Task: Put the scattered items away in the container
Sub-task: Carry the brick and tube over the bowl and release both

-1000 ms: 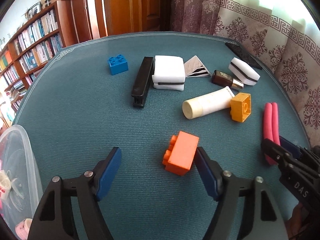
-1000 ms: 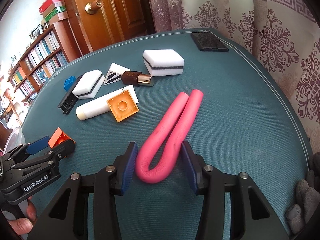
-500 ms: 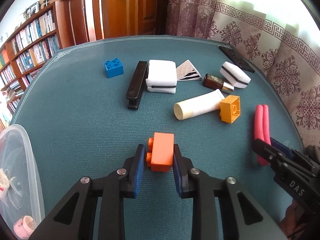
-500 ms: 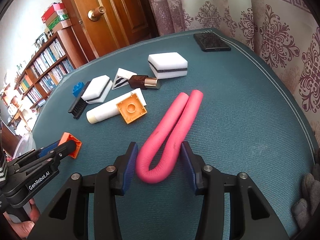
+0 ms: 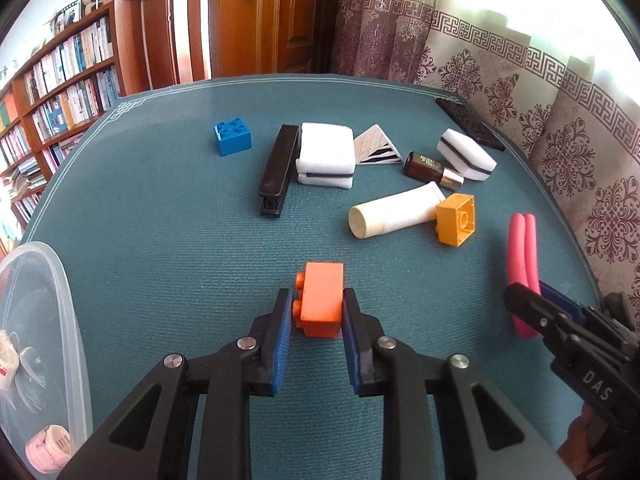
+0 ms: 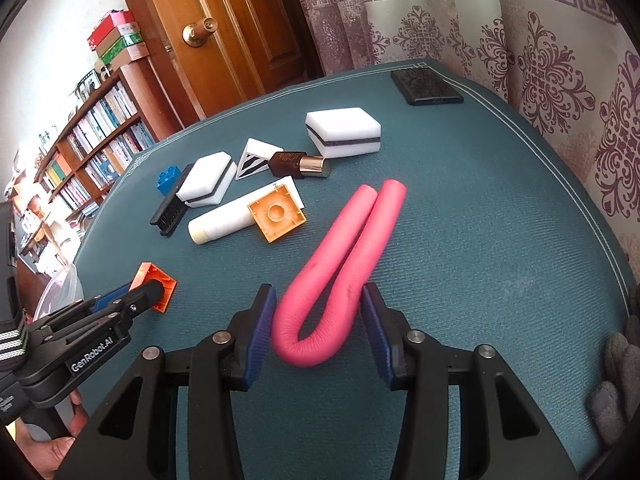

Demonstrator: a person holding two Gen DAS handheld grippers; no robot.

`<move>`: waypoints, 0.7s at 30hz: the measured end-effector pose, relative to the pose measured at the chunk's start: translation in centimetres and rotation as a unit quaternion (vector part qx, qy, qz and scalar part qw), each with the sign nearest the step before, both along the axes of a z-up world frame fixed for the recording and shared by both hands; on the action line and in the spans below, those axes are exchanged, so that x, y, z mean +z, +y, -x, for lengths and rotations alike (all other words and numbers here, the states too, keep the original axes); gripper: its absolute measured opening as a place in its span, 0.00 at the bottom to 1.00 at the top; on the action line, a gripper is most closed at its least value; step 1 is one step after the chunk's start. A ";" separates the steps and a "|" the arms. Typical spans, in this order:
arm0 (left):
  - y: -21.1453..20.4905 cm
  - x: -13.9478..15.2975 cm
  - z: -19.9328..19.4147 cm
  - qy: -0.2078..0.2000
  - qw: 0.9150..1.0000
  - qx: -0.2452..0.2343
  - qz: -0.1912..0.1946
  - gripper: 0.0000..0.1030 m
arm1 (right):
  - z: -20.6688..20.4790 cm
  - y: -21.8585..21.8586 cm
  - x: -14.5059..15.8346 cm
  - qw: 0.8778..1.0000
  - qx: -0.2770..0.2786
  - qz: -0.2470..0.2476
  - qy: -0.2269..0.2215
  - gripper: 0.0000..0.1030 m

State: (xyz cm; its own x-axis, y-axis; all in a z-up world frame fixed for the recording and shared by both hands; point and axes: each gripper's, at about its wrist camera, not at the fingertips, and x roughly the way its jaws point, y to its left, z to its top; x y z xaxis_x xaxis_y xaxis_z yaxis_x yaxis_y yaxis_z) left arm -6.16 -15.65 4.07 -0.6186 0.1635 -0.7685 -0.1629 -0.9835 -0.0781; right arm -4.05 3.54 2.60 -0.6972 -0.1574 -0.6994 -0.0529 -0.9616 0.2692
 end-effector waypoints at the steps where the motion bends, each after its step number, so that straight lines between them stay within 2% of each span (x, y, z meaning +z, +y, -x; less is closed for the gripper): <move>1: 0.0 -0.2 0.1 -0.004 1.000 0.000 -0.001 0.26 | 0.0 0.1 0.0 1.000 -0.001 0.000 0.000 0.46; 7: -0.4 -0.3 -0.1 0.000 1.000 0.006 -0.005 0.26 | -0.3 0.0 0.4 1.000 0.002 0.004 0.006 0.46; 21: -4.9 3.6 -3.2 0.047 0.997 0.049 -0.022 0.26 | -0.7 -4.6 2.3 0.998 0.062 0.014 0.021 0.46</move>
